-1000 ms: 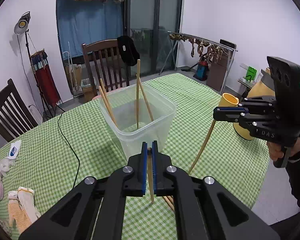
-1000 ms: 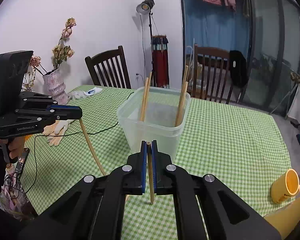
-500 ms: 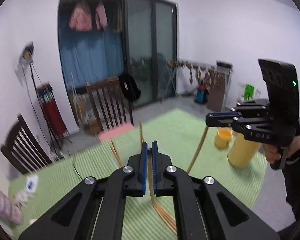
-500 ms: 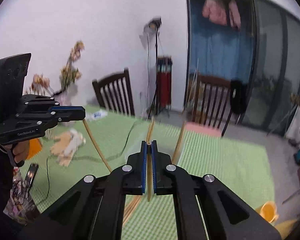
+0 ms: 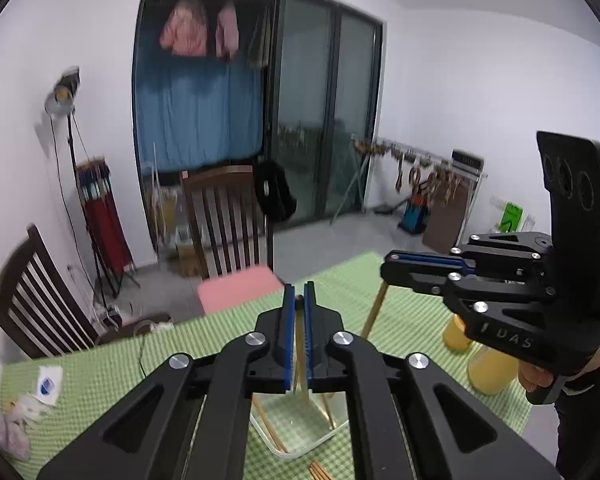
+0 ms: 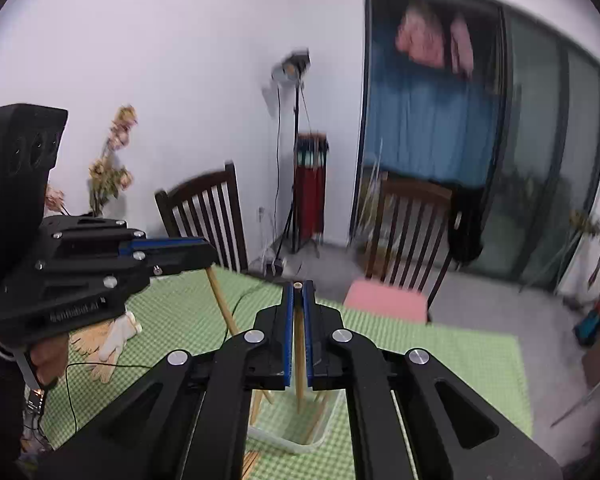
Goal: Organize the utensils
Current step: 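Lower the chopstick into the container and open the right tool, then move the right tool back toward the chopstick row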
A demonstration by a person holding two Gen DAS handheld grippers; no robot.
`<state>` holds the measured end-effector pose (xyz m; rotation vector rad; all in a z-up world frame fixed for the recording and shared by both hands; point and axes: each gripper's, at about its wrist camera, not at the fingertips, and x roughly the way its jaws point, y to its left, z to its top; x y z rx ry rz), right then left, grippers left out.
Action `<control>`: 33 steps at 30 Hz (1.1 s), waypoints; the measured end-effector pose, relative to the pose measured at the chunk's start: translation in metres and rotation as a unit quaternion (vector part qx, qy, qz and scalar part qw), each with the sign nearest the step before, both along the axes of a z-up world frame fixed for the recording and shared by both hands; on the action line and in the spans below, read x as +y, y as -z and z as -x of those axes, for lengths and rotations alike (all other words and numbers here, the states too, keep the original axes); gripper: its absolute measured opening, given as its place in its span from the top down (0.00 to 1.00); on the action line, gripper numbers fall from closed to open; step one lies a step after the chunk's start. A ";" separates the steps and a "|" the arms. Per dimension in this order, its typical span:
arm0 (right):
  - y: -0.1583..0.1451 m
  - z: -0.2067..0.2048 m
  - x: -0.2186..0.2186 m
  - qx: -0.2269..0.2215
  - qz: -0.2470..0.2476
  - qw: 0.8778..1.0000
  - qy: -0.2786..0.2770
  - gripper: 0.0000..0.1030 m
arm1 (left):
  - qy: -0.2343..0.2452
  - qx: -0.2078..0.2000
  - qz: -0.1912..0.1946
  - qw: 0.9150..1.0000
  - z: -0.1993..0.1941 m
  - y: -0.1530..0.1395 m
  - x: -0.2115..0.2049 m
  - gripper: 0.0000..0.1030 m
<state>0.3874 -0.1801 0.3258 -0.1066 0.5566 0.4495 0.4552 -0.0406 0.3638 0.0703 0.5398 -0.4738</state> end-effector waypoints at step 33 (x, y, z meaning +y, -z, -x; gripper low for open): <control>0.109 -0.098 -0.009 0.147 0.007 0.988 0.039 0.61 | -0.041 0.155 0.005 0.987 -0.109 0.147 0.034 0.55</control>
